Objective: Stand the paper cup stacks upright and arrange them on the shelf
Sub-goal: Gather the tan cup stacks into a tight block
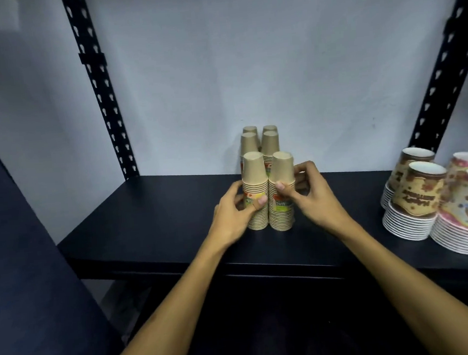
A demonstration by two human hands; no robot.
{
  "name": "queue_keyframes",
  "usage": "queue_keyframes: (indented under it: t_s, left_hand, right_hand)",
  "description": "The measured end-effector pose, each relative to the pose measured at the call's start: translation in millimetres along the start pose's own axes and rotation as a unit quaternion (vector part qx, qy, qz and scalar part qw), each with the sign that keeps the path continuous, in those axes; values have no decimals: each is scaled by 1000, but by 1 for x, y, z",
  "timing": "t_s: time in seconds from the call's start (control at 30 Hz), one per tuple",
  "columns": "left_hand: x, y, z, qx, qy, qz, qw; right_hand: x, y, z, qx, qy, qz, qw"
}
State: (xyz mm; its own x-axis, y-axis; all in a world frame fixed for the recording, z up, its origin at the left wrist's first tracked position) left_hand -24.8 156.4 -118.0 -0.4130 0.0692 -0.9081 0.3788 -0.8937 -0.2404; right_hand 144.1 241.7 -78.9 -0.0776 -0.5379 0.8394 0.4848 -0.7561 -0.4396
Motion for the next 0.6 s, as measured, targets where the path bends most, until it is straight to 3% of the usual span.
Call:
queue_keyframes:
  t_s: [0.2, 0.33, 0.5, 0.6]
  left_hand:
    - [18, 10, -6, 15, -52, 5, 999]
    - [19, 8, -6, -1, -91, 11, 996]
    - [15, -10, 1, -32, -251, 3, 968]
    - [20, -28, 5, -33, -257, 20, 966]
  right_hand:
    - [-42, 22, -8, 74, 10, -36, 997]
    - [-51, 17, -8, 85, 42, -50, 994]
    - [-56, -3, -14, 85, 91, -44, 991]
    - [-60, -19, -18, 90, 104, -47, 989]
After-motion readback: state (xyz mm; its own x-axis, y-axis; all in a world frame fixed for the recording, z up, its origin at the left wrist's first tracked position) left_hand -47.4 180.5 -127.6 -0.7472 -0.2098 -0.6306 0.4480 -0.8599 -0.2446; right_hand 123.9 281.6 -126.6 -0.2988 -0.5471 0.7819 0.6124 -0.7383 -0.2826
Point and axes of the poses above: each hand's wrist, its own y-axis away from the middle knuckle, its own z-axis out of the back of the hand, x = y × z, the point moved 8 cm from there along -y, towards the middle knuckle
